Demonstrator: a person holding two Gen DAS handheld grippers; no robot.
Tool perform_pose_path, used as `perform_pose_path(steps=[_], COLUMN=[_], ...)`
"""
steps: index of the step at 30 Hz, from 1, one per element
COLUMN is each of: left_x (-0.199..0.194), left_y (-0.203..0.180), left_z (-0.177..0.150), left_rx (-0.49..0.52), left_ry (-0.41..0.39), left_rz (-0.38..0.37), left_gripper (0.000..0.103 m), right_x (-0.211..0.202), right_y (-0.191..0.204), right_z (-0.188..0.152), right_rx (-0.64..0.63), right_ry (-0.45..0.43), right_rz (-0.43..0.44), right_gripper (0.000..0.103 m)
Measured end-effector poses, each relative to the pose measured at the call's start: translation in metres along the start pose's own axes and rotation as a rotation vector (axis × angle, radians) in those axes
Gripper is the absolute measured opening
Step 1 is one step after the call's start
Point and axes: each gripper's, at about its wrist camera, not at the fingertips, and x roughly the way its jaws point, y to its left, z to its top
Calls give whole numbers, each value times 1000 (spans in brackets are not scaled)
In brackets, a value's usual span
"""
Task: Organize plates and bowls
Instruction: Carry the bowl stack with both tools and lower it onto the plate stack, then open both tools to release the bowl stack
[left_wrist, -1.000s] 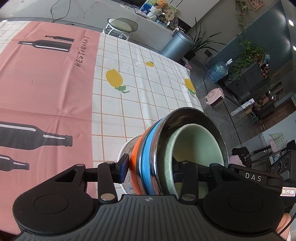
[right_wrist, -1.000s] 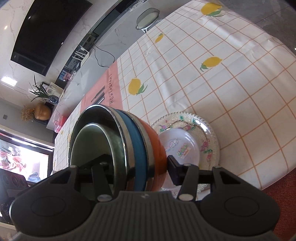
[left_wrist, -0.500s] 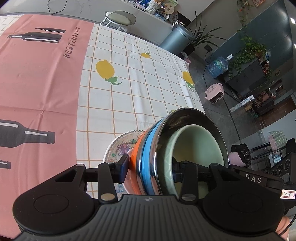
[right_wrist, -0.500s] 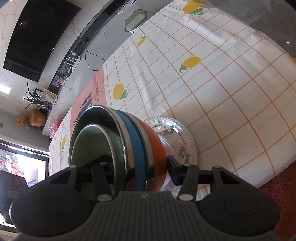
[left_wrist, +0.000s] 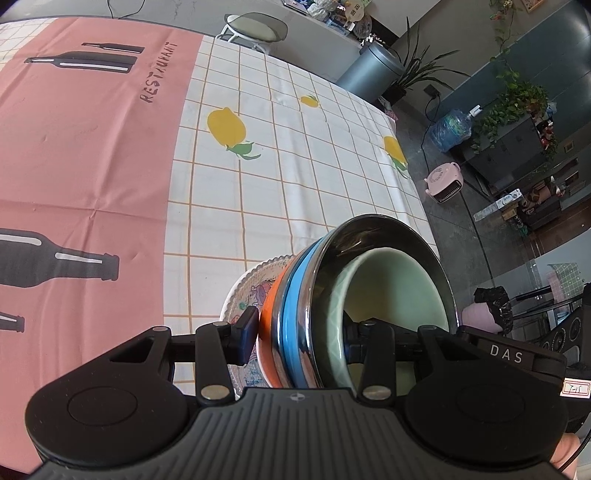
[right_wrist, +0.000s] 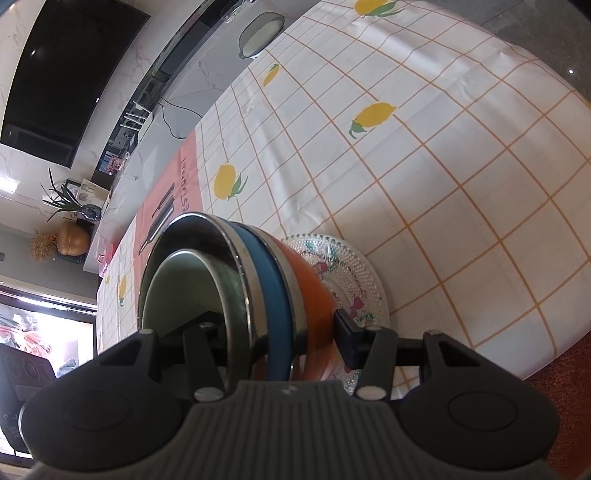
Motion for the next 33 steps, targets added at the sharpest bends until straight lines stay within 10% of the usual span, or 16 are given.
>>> perform_pose_path(steps=[24,33], left_x=[-5,-37], left_y=[-3,-21], left_z=[5,7], left_rx=[7,113], left_ry=[-19,-137], left_rz=[-17,37], left_gripper=[49,63], right_x=[-17,-42], right_y=[9,33], right_z=[6,3], right_rx=[-51,-172], right_ry=[-57,-154], right_rz=[-32,-108], right_gripper=[55,66])
